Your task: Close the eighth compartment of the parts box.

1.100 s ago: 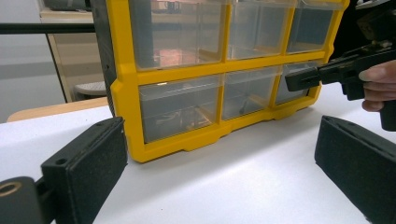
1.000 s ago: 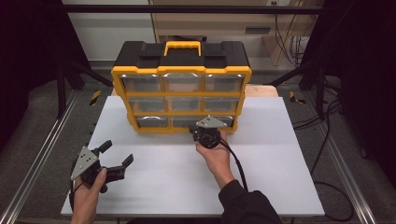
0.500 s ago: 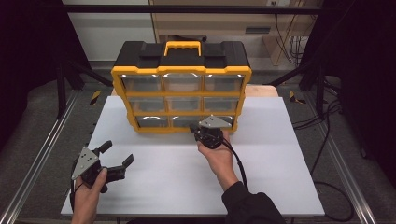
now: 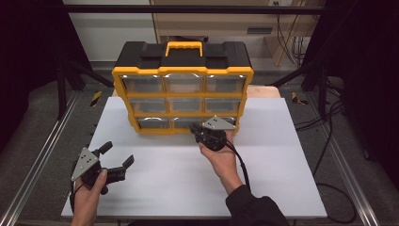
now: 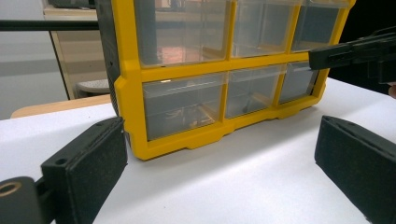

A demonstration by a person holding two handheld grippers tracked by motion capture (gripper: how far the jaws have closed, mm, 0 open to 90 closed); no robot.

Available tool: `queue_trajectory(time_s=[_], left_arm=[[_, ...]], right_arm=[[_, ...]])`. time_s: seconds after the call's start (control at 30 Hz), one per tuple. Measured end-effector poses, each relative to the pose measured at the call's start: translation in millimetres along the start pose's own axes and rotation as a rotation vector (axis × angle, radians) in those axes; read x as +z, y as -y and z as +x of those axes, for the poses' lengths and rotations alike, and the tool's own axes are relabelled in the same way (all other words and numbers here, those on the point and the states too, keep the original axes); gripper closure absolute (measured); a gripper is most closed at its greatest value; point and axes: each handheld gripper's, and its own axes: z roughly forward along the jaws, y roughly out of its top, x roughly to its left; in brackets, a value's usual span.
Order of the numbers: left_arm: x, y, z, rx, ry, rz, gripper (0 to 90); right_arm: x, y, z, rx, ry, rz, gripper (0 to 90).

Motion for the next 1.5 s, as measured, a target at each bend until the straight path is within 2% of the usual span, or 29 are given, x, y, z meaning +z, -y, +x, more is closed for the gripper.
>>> queue_trajectory(time_s=[0.1, 0.23, 0.4, 0.7, 0.83, 1.07, 1.5], left_arm=[[-0.1, 0.1, 0.0, -0.001, 0.001, -0.001, 2.4], [0.0, 0.2, 0.4, -0.001, -0.002, 0.002, 2.4], [0.6, 0.7, 0.0, -0.001, -0.002, 0.006, 2.4], [-0.1, 0.5, 0.5, -0.003, -0.001, 0.004, 2.3], [-0.6, 0.4, 1.0, -0.007, -0.002, 0.001, 2.4], [-1.0, 0.4, 1.8, -0.011, -0.003, 0.000, 2.3], [-3.0, -0.1, 5.6, -0.020, -0.008, -0.005, 1.0]], right_arm=[[-2.8, -2.7, -0.1, -0.001, -0.002, -0.010, 70.8], [-6.0, -7.4, -1.9, 0.013, -0.010, -0.018, 55.1], [-9.7, -10.5, -6.9, 0.034, 0.004, -0.033, 41.4], [-15.4, -18.5, -7.4, 0.015, 0.018, -0.040, 22.3], [-17.0, -23.8, -8.4, 0.018, 0.021, -0.054, 16.2], [-21.6, -33.3, -9.2, -0.006, 0.011, -0.064, 9.0], [-34.8, -40.3, -19.1, -0.011, 0.011, -0.082, 7.3]])
